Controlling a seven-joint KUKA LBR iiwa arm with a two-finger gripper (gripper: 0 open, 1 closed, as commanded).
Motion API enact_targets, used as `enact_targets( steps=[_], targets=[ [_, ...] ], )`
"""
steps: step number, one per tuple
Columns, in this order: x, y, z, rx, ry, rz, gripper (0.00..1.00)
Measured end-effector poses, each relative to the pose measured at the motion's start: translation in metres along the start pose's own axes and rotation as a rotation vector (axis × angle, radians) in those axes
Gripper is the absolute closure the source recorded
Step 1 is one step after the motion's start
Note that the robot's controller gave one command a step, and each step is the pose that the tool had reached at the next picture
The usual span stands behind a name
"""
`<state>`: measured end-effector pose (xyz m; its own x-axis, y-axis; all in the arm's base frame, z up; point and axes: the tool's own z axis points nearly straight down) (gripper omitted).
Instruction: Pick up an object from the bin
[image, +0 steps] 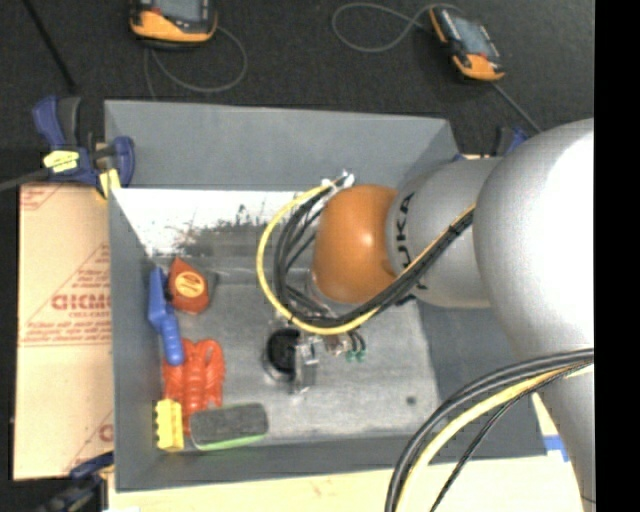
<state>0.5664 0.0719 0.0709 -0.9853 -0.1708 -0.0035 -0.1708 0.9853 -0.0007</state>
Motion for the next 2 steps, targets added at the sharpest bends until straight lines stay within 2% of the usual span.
enact_targets(
  steps=[1, 2],
  targets=[
    [0.0, 0.0, 0.0, 0.0, 0.0, -0.001, 1.0],
    [0.008, -0.009, -0.128, 0.001, 0.0, -0.023, 1.0]
  ],
)
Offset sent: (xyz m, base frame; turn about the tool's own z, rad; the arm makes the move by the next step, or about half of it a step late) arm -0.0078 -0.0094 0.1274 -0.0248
